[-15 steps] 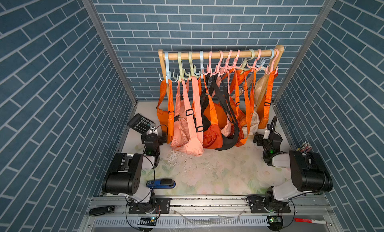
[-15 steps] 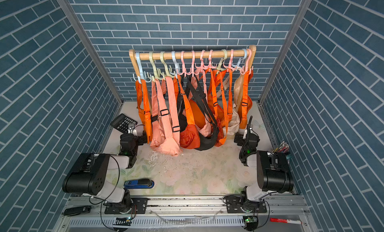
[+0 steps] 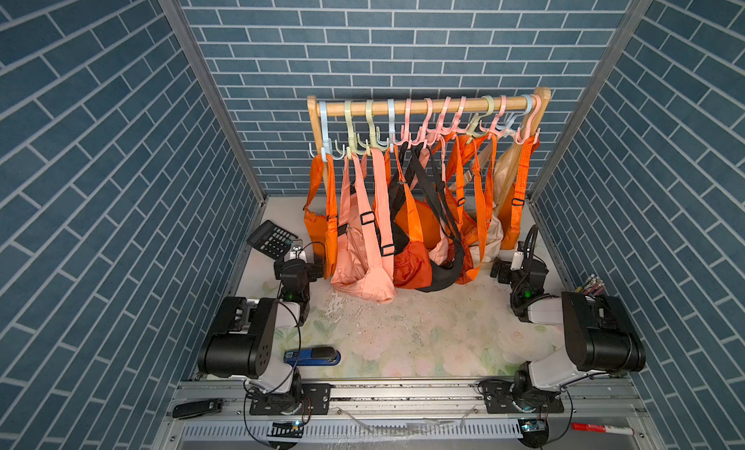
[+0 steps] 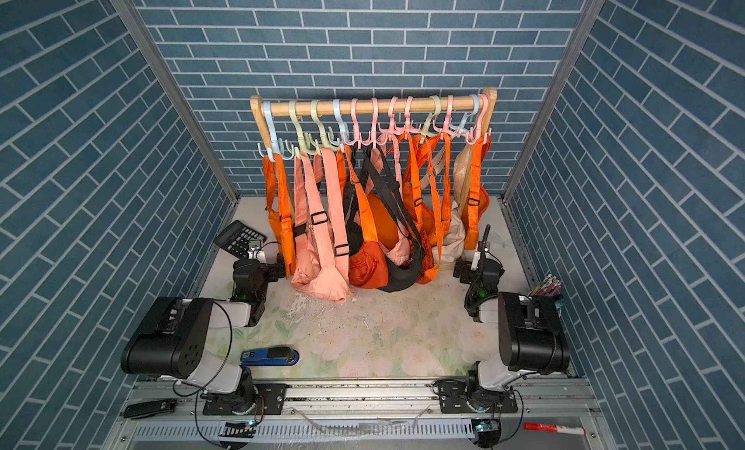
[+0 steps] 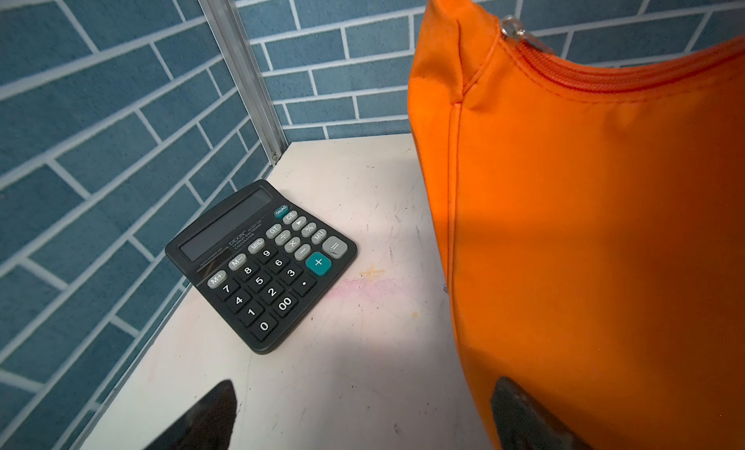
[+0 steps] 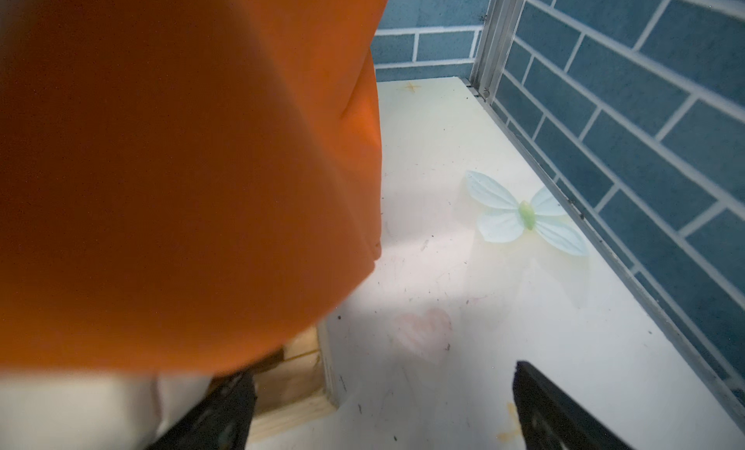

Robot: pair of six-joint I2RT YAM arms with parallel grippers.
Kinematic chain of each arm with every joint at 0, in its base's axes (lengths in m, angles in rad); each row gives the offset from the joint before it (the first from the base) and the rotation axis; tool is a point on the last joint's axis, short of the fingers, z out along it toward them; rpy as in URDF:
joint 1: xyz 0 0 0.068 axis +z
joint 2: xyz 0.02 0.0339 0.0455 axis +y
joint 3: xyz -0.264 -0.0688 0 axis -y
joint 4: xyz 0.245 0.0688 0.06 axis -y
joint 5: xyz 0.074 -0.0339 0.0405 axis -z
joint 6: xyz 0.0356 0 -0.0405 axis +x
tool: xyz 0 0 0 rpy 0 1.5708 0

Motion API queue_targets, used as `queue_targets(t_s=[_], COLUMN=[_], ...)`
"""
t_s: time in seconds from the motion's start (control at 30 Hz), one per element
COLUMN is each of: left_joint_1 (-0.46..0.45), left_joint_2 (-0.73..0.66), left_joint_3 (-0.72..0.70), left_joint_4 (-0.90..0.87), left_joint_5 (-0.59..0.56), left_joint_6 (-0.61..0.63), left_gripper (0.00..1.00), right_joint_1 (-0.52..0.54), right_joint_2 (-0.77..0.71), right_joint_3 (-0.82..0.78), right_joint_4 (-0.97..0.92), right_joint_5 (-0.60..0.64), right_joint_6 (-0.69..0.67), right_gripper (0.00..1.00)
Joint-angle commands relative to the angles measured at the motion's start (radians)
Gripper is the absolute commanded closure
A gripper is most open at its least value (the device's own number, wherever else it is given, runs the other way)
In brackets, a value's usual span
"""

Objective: Take the bag off the hook
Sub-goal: Move the clothesline to the center of the board.

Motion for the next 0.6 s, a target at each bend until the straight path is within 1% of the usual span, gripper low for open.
queue_targets(t_s=[0.0, 0.47, 0.5, 0.57], left_joint_1=[0.001, 0.002, 0.002, -0.002], left_joint_2=[0.001, 0.001, 0.0, -0.022], left_joint_3=[0.005, 0.006, 0.002, 0.005], left_joint_4=[-0.011, -0.015, -0.008, -0.027], left_joint_5=[0.008, 0.009, 0.016, 0.067], left_joint_6=[-0.002, -0.001, 0.0, 0.026], left_gripper=[0.01, 0.01, 0.01, 0.01], right_joint_1=[-0.002, -0.007, -0.011, -0.011], right_joint_2=[-0.001, 0.001, 0.001, -0.007], right_joint_3=[0.011, 0.019, 0.019, 0.014], right_joint_4=[0.008, -0.005, -0.008, 0.004], right_joint_5=[-0.016, -0.028, -0.035, -0.031], right_joint_6=[-0.016, -0.009, -0.007, -0.009], right_gripper=[0.01, 0.01, 0.01, 0.02])
